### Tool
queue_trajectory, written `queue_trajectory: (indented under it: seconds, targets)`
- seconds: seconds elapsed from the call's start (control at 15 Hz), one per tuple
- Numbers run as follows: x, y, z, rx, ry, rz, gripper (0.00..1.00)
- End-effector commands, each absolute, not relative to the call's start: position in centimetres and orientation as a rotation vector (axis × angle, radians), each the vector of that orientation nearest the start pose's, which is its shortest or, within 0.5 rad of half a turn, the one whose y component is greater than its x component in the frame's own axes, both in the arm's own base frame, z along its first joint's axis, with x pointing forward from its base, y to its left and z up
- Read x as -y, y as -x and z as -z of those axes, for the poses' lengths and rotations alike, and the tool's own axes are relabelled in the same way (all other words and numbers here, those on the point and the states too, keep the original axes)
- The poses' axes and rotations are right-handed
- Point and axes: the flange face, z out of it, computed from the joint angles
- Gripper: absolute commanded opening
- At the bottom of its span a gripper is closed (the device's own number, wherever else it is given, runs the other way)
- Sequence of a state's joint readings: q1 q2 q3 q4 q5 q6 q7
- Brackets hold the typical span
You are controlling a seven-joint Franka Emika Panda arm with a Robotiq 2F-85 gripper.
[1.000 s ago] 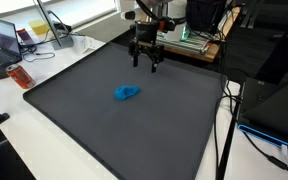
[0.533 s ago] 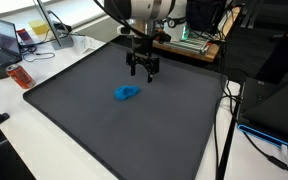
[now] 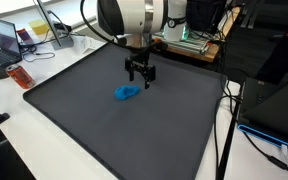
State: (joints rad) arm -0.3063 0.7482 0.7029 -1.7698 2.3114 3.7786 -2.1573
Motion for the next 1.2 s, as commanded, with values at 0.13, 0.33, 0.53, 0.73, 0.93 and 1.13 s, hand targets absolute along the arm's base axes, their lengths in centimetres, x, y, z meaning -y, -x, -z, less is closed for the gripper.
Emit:
queue_trajectory:
  seconds: [0.13, 0.33, 0.53, 0.73, 0.93, 1.13]
  targets:
    - [-8.34, -53.50, -19.05, -0.241, 3.071, 0.347, 0.99]
    - [-7.99, -53.65, -18.88, -0.261, 3.081, 0.334, 0.91]
    - [-7.77, -53.81, -18.84, -0.272, 3.084, 0.328, 0.83]
    - [-7.62, -53.90, -18.83, -0.279, 3.087, 0.328, 0.79]
    - [-7.62, -53.83, -18.95, -0.280, 3.095, 0.320, 0.71]
    - [-7.58, -53.81, -19.16, -0.283, 3.107, 0.316, 0.60]
